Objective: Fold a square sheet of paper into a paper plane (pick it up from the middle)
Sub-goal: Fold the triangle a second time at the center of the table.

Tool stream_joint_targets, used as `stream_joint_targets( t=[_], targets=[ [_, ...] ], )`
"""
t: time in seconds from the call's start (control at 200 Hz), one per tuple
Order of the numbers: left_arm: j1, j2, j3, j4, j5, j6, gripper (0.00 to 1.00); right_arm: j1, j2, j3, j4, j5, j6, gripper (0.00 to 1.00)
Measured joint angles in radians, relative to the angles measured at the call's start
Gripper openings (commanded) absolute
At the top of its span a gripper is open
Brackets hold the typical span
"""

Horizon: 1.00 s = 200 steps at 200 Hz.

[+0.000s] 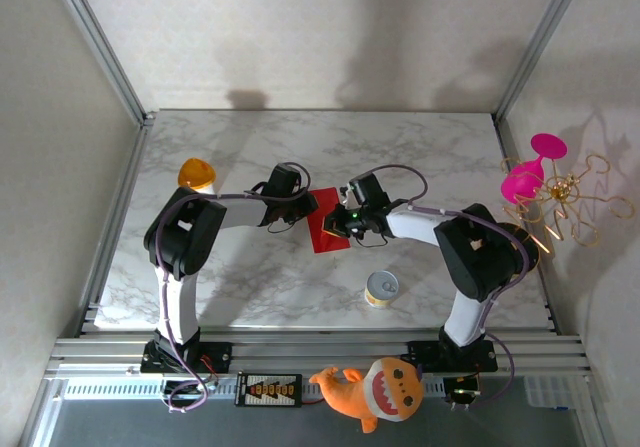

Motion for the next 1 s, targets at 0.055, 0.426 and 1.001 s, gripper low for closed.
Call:
stream_joint_targets(
  t=[0.055, 0.426, 1.001],
  targets=[
    [0.000, 0.000, 0.000, 0.000, 0.000, 0.000, 0.16, 0.000, 0.015, 0.000, 0.013, 0.003, 0.012, 0.00],
    [0.002, 0.002, 0.024, -0.032, 0.012, 0.033, 0.21, 0.001, 0.040, 0.000, 0.105, 0.019, 0.065, 0.00],
    [0.035, 0.019, 0.070, -0.099, 0.014, 0.087, 0.18, 0.000, 0.065, 0.011, 0.086, 0.036, 0.061, 0.00]
  ],
)
